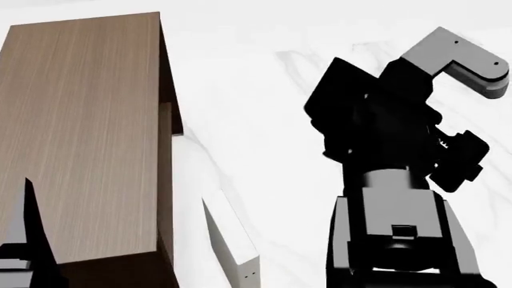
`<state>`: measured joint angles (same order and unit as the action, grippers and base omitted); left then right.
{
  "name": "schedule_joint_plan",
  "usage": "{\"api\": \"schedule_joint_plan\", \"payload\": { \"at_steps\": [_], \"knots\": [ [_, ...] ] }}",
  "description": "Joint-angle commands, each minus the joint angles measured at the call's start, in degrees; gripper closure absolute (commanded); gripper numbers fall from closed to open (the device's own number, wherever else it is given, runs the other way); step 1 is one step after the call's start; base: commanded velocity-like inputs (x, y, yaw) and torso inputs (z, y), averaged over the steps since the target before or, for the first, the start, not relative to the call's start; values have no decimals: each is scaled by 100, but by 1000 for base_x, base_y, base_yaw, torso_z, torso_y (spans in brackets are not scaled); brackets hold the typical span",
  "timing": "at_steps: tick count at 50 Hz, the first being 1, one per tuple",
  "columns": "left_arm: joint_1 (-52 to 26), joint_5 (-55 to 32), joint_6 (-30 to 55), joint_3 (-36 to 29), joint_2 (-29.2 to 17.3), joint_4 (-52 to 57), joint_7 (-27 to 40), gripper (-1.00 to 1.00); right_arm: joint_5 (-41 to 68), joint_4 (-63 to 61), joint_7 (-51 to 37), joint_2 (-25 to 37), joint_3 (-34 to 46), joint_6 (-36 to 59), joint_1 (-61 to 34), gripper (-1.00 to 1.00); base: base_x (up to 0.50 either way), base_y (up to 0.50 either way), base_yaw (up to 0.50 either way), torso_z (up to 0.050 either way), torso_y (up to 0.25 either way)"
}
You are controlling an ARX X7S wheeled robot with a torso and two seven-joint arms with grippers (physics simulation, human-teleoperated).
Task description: Pick up the book in the middle and place it on the cabinet shelf.
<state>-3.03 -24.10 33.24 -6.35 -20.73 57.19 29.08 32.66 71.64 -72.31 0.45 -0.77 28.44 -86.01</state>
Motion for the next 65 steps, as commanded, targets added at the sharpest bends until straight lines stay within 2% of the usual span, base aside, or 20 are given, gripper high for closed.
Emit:
{"api": "schedule_joint_plan", "payload": {
  "at_steps": [1, 21, 38, 46, 65],
  "knots": [
    [1, -74, -187, -97, -150, -67, 132, -100, 324, 324, -670, -27, -574, 443, -105, -100, 0, 0, 0, 0, 0],
    [-12, -211, -309, -218, -343, -69, 372, -100, 378, 327, -555, -26, -1226, 672, 30, -100, 0, 0, 0, 0, 0],
    [-63, -316, -318, -264, -442, -45, 507, -100, 575, 330, -88, -36, -949, 978, 78, -100, 0, 0, 0, 0, 0],
    [-48, -314, -373, -294, -466, -72, 521, -100, 384, 331, 372, -38, -908, 906, 221, -100, 0, 0, 0, 0, 0],
    [-135, -346, -444, -467, -561, -134, 642, -100, -780, 330, 941, -20, -1816, 714, 549, -100, 0, 0, 0, 0, 0]
  ]
}}
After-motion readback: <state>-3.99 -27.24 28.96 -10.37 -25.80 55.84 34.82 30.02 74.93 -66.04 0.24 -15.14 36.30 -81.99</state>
